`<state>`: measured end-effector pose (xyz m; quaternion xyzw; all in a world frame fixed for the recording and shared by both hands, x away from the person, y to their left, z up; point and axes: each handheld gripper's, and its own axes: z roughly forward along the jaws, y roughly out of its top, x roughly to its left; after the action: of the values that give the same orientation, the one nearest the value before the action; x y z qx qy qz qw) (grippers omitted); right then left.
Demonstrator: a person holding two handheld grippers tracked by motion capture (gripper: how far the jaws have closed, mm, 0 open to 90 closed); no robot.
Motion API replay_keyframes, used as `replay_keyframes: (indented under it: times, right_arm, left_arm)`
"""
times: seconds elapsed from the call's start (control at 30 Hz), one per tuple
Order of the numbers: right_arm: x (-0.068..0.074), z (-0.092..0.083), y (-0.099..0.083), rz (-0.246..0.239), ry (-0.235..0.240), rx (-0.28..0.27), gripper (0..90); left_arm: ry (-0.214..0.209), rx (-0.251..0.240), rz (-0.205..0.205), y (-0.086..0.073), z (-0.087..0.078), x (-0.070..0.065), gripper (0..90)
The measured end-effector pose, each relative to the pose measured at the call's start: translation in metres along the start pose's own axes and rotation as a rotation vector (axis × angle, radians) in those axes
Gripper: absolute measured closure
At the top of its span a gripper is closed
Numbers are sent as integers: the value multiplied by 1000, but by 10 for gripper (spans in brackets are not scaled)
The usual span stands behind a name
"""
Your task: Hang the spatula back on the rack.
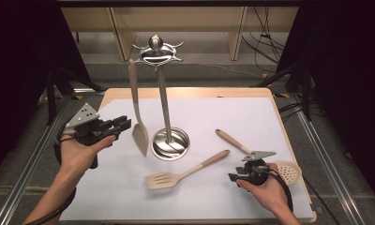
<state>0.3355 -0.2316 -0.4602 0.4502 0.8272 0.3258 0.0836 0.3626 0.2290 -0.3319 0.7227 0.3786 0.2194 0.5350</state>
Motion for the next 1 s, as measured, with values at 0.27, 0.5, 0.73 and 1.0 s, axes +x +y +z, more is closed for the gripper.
replay_keyframes:
  times: [0.27, 0.5, 0.73, 1.0]
  right_arm:
    - [-1, 1, 0, -7, -3, -23, 571]
    - [-3, -1, 0, -4, -3, -4, 573]
    - [-4, -2, -1, 1, -2, -31, 576]
    - [-1, -2, 0, 13, -2, -40, 582]
  left_arm:
    - [4, -31, -7, 6, -8, -1, 779]
    - [-2, -66, -10, 16, -13, -8, 823]
    - [-11, -98, -9, 25, -18, -13, 851]
    - [0, -136, -20, 31, -23, -13, 887]
